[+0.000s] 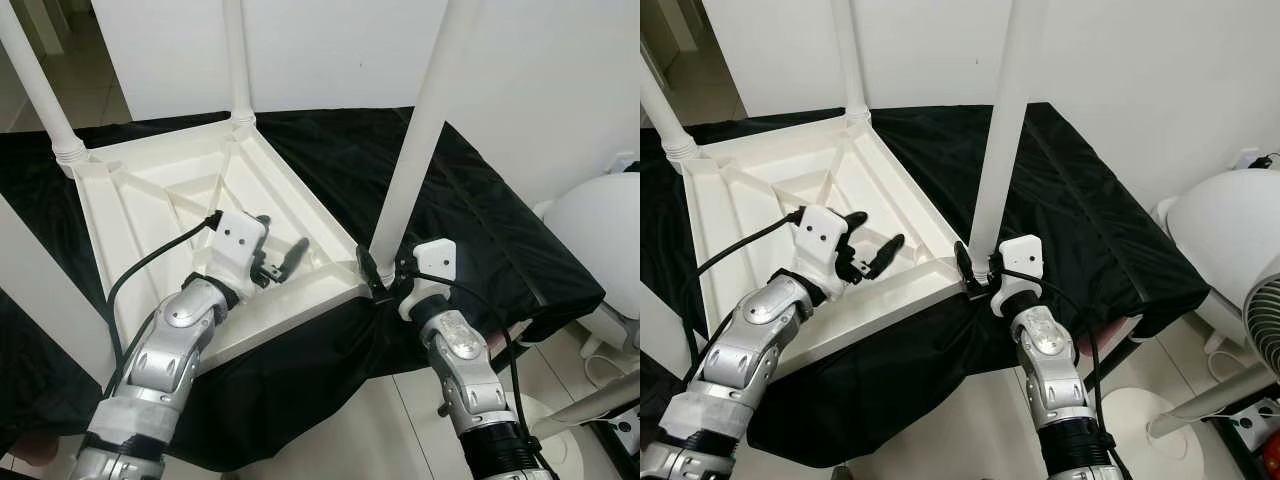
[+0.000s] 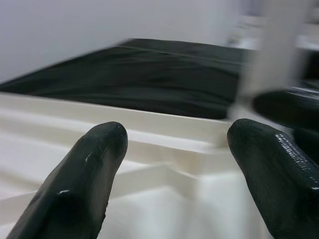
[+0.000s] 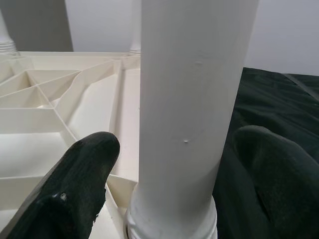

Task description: Building children table

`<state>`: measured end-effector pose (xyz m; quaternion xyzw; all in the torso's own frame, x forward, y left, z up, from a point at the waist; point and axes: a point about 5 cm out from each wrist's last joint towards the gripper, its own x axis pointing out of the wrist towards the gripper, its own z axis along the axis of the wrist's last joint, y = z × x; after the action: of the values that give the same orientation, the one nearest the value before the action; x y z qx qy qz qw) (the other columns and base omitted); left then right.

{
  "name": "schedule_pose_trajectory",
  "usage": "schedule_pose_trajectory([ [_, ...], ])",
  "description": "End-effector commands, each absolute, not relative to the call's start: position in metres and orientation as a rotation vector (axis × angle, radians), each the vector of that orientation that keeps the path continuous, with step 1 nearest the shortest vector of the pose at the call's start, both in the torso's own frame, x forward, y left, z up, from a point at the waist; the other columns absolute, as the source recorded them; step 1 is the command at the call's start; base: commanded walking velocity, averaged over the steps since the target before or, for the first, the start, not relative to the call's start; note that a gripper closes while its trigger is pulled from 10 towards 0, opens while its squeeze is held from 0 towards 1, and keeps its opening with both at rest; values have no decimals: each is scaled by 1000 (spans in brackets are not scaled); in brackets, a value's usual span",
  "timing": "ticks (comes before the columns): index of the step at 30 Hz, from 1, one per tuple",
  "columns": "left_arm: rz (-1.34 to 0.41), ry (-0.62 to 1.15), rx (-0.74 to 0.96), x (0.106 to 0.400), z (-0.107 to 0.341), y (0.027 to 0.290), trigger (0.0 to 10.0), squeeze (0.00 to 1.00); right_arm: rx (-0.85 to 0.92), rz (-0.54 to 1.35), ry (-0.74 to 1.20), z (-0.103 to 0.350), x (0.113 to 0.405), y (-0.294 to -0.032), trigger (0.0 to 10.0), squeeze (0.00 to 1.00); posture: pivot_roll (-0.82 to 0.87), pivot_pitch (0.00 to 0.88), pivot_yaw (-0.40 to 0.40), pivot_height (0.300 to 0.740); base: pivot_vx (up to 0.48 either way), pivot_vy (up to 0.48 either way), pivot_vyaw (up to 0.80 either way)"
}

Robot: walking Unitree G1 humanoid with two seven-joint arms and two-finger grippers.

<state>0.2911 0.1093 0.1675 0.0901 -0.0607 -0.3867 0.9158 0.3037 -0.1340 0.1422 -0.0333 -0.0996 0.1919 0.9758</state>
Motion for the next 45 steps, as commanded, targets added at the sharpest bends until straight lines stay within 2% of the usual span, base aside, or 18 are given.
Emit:
schedule_pose_trajectory([
  [1, -871, -94, 190, 285, 163, 106, 10000, 0, -60, 411, -184, 141, 305, -134, 10000, 0, 68, 0, 4, 740, 0, 0, 0],
  [3, -966, -53, 262, 276, 154, 105, 10000, 0, -94, 504, -172, 144, 310, -136, 10000, 0, 77, 0, -4, 740, 0, 0, 0],
  [5, -984, -38, 259, 274, 153, 105, 10000, 0, -119, 536, -171, 146, 311, -137, 10000, 0, 82, 0, -6, 740, 0, 0, 0],
  [13, -1002, -50, 263, 271, 154, 101, 10000, 0, -139, 586, -160, 147, 317, -141, 10000, 0, 95, 0, -15, 740, 0, 0, 0],
  [23, -1000, -47, 269, 262, 154, 96, 10000, 0, -221, 755, -103, 144, 321, -151, 10000, 0, 108, 0, -14, 740, 0, 0, 0],
  [35, -1009, -49, 283, 256, 156, 92, 10000, 0, -269, 779, -78, 144, 334, -159, 10000, 0, 116, 0, -3, 740, 0, 0, 0],
  [45, -1025, -37, 278, 253, 158, 90, 10000, 0, -232, 726, -101, 143, 344, -154, 10000, 0, 116, 0, 17, 740, 0, 0, 0],
])
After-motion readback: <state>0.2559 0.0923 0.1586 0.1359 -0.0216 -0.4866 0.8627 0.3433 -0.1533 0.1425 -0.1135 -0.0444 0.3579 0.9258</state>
